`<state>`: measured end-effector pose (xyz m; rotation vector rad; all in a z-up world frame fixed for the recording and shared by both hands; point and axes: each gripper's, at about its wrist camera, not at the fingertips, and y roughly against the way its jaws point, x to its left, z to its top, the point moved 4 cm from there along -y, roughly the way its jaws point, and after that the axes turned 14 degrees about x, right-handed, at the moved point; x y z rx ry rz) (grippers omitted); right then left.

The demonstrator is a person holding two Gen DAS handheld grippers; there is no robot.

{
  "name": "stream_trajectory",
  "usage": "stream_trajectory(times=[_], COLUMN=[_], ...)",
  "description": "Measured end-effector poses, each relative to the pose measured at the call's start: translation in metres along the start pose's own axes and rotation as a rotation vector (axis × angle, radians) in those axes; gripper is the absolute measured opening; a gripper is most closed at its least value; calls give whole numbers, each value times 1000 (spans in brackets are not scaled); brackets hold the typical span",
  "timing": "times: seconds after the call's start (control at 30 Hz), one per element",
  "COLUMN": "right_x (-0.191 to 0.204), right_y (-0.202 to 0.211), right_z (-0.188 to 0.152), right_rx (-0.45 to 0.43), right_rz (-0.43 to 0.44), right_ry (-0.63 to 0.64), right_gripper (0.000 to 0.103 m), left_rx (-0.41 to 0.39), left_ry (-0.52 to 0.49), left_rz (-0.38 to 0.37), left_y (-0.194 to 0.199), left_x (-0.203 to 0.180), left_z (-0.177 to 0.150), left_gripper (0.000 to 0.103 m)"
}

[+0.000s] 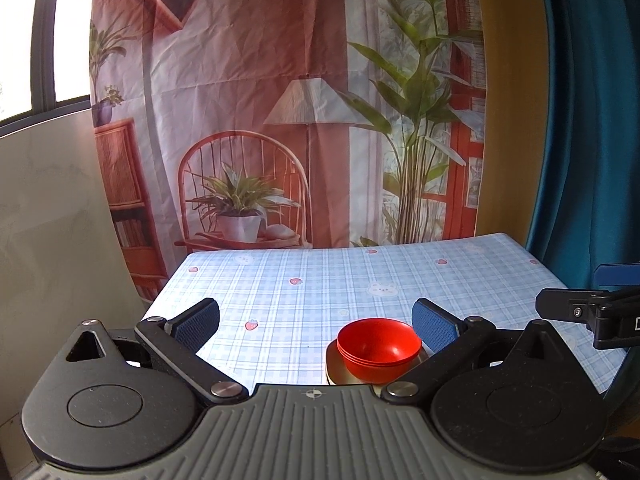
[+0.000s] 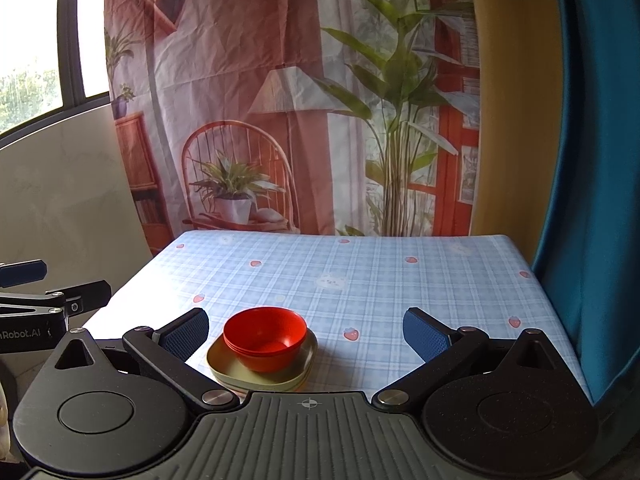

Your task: Organize plates and bowls

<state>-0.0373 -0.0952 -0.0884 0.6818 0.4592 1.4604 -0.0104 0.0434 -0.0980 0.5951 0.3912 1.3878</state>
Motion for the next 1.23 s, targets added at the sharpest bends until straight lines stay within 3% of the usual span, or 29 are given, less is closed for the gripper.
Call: stream_trajectory(times=[1.23], right_x=[-5], right_y=[-2], right_z=[-1], right_rx=[17], right_rz=[-9], right_ry=[2], right_gripper=[103], left_rx=[14], left_ry=[38], left_rz=[14], left_y=[3], left_x=[4], left_z=[-4], left_gripper=[103])
